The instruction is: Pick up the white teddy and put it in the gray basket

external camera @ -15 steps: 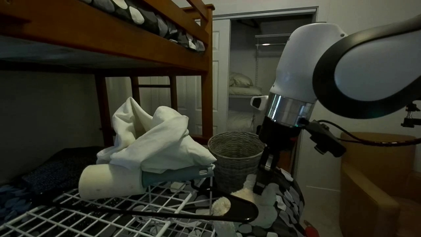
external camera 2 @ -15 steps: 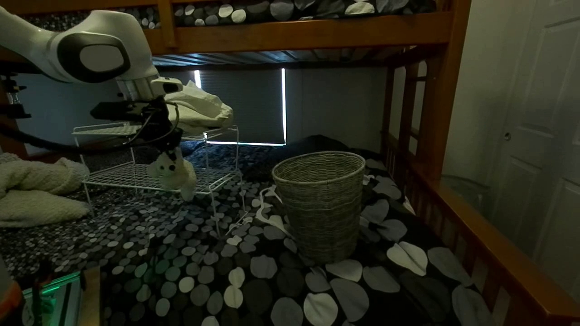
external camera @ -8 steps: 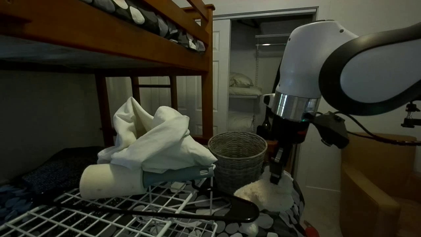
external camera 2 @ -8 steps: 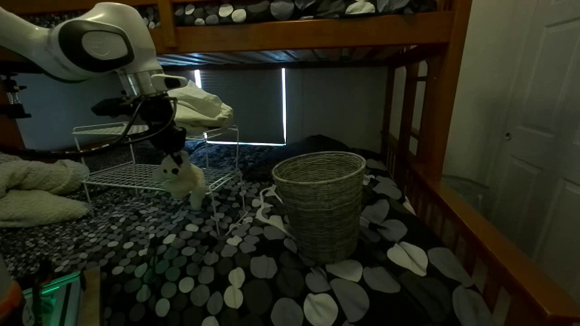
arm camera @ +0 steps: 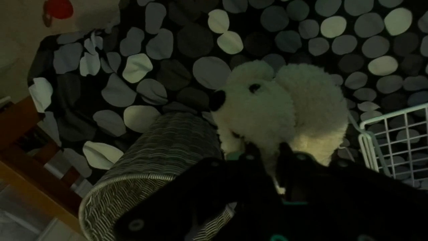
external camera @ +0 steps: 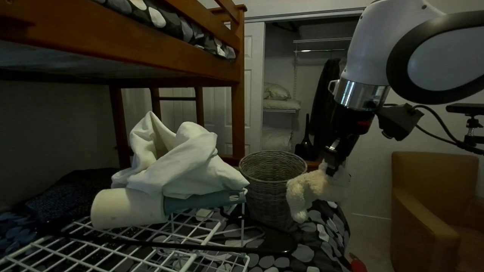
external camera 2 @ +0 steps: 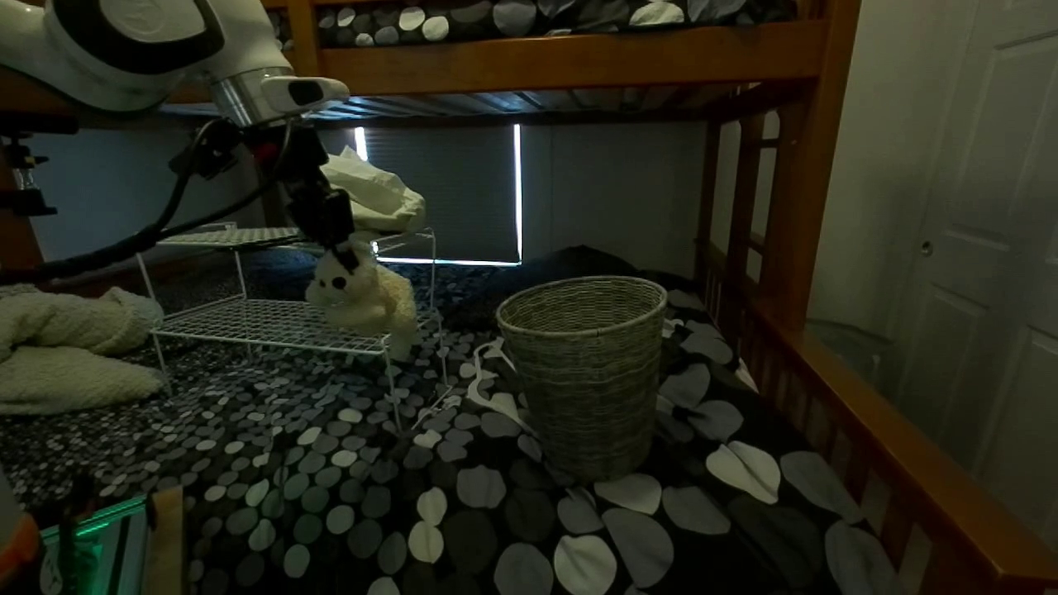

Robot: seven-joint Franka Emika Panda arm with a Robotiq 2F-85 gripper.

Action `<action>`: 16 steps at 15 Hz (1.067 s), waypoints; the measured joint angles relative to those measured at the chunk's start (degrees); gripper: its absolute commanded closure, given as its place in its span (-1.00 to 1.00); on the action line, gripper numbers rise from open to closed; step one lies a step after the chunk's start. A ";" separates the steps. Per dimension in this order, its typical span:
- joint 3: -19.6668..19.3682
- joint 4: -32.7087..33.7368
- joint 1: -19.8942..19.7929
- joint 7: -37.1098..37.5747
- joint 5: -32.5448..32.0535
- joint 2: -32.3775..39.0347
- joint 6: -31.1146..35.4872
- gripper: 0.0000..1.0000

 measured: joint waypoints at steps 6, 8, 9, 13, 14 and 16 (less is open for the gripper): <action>-5.57 0.61 -8.74 2.64 -4.87 -0.49 10.76 0.93; -8.59 0.75 -12.49 0.91 -7.13 0.16 15.89 0.93; -10.58 0.81 -14.01 -0.95 -7.88 1.09 19.72 0.93; -18.68 3.38 -14.88 -9.21 -7.74 8.31 33.13 0.93; -20.45 4.78 -14.05 -10.93 -7.31 10.74 35.21 0.93; -23.73 8.14 -11.01 -14.05 -5.35 15.77 37.49 0.93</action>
